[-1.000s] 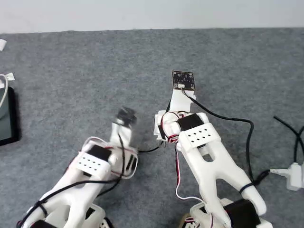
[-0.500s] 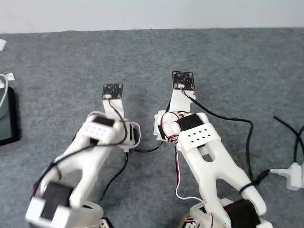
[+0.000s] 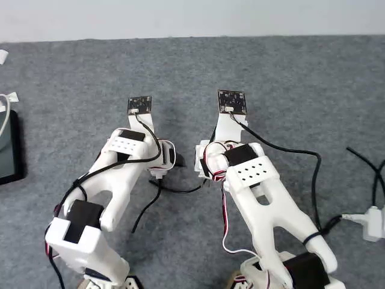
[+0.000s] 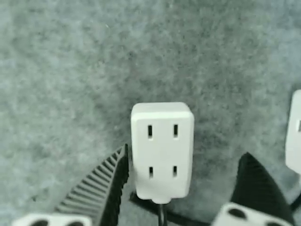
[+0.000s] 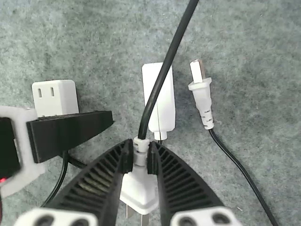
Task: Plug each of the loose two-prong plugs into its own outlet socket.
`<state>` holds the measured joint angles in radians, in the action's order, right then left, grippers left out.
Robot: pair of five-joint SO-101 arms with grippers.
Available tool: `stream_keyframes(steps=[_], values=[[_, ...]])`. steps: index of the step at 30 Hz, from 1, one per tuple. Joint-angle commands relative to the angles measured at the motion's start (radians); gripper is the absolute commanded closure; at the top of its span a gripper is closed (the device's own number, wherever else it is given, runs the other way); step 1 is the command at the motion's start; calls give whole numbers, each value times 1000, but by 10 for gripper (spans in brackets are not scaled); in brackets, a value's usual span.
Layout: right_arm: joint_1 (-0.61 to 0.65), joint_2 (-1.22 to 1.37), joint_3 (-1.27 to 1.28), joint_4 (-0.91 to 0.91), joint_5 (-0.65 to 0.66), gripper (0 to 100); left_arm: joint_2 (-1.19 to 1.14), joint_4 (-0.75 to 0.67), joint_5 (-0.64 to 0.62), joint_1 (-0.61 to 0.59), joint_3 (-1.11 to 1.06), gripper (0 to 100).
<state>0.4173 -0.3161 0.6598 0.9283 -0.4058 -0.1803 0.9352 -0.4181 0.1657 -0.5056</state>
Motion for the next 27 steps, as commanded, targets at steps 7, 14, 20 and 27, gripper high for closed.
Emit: stream_keyframes(steps=[7, 14, 20, 27], values=[[-2, -1, -61, 4, 11, 991, 296, 193, 178, -121, 5, 688], [93, 13, -55, 191, 123, 991, 706, 221, 376, -295, -375, 688], [67, 56, 72, 183, 230, 990, 971, 221, 508, -477, -647, 688], [42, 137, 94, 111, 273, 879, 1157, 218, 540, -565, -769, 688]])
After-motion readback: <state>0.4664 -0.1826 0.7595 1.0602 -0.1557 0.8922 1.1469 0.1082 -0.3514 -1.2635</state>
